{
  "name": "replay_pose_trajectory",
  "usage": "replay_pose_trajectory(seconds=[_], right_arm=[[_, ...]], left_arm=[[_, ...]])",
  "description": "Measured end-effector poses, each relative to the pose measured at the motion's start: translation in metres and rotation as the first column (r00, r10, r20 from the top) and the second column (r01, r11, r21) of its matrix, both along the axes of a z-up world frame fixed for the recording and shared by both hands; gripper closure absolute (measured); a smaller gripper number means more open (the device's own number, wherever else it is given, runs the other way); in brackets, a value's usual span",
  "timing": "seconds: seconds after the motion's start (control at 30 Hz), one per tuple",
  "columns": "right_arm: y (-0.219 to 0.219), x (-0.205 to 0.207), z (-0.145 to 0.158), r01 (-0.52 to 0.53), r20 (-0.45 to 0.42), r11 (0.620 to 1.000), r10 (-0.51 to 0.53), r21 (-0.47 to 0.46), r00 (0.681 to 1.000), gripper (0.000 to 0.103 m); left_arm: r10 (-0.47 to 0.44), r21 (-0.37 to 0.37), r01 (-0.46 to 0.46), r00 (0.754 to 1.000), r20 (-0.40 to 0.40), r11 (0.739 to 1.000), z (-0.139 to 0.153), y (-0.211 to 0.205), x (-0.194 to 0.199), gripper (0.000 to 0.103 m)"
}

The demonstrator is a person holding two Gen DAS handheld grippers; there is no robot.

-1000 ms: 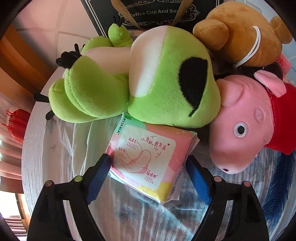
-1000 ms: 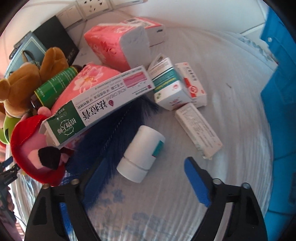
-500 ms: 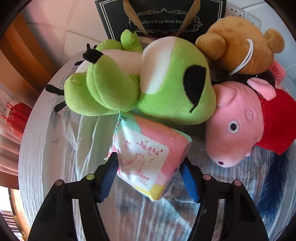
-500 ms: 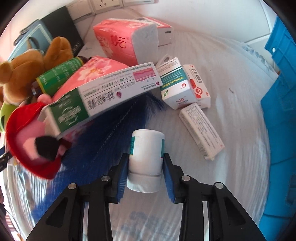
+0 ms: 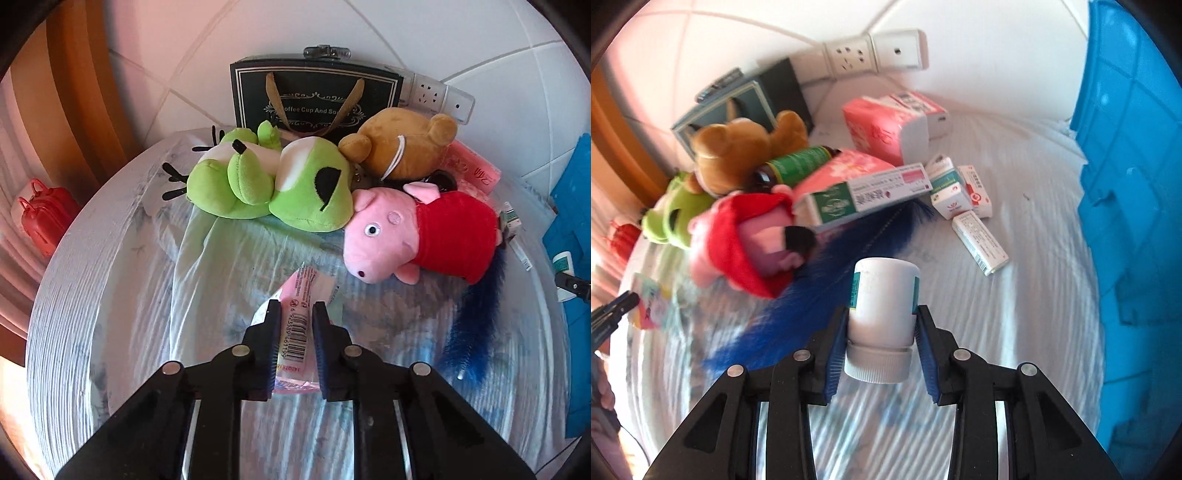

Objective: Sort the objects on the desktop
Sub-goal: 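Grasp the pink Kotex pad pack with left tool while right tool grasps white bottle, then lift the pad pack and white bottle and carry both to the crate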

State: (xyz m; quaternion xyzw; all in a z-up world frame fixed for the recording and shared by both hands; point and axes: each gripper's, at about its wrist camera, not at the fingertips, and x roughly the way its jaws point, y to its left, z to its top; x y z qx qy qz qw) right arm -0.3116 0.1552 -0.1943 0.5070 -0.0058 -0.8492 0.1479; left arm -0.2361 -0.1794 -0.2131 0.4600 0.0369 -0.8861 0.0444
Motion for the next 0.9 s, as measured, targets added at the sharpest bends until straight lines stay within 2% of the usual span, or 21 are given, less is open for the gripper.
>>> replay_pose_trajectory(seconds=[0.07,0.17,0.3,0.33,0.4,0.47,0.5,0.57,0.63,0.7,0.77,0.83,0.9], right_arm=[[0.004,0.012,0.008,-0.006,-0.018,1.0,0.005,-0.011,1.0,0.068],[0.006,0.033,0.02,-0.017,-0.033,1.0,0.016,-0.02,0.999,0.068],[0.011,0.062,0.025,-0.038,-0.026,0.999,0.037,-0.038,0.999,0.068],[0.012,0.067,0.024,-0.043,-0.023,0.998,0.042,-0.041,0.999,0.068],[0.014,0.078,0.02,-0.048,-0.012,0.998,0.048,-0.046,0.999,0.068],[0.018,0.087,0.014,-0.045,0.007,0.998,0.045,-0.043,0.999,0.068],[0.021,0.09,0.011,-0.039,0.017,0.998,0.04,-0.04,0.999,0.068],[0.025,0.095,0.003,-0.024,0.033,0.999,0.025,-0.034,0.999,0.068],[0.029,0.1,-0.005,-0.003,0.053,0.999,0.005,-0.038,0.999,0.068],[0.034,0.103,-0.013,0.013,0.074,0.999,-0.01,-0.05,0.997,0.068],[0.036,0.104,-0.02,0.02,0.09,0.999,-0.016,-0.05,0.996,0.068],[0.037,0.103,-0.025,0.02,0.099,0.999,-0.016,-0.045,0.995,0.068],[0.037,0.101,-0.029,0.013,0.108,0.999,-0.008,-0.045,0.994,0.068]], left_arm=[[-0.008,0.023,0.009,1.0,-0.018,1.0,0.008,0.002,0.012,0.103],[-0.023,0.059,0.025,0.999,-0.025,0.998,0.019,0.007,0.031,0.103],[-0.033,0.042,0.033,0.999,-0.004,0.999,0.018,0.015,0.055,0.102],[-0.045,0.032,0.044,0.999,0.013,0.999,0.015,0.017,0.061,0.1],[-0.089,0.001,0.089,0.995,0.042,0.996,0.009,0.022,0.067,0.084],[-0.124,0.0,0.124,0.989,0.086,0.992,0.001,0.024,0.072,0.038],[-0.117,0.028,0.115,0.987,0.106,0.993,-0.003,0.022,0.073,0.034],[-0.089,0.123,0.072,0.985,0.144,0.99,-0.01,0.014,0.072,0.033],[-0.008,0.202,-0.031,0.982,0.187,0.979,-0.018,0.006,0.065,0.033],[0.061,0.267,-0.118,0.975,0.213,0.956,-0.023,0.004,0.057,0.033],[0.152,0.323,-0.233,0.955,0.256,0.917,-0.029,0.005,0.044,0.033],[0.225,0.33,-0.326,0.924,0.309,0.886,-0.035,0.01,0.03,0.033],[0.316,0.276,-0.419,0.882,0.35,0.865,-0.041,0.015,0.018,0.033]])
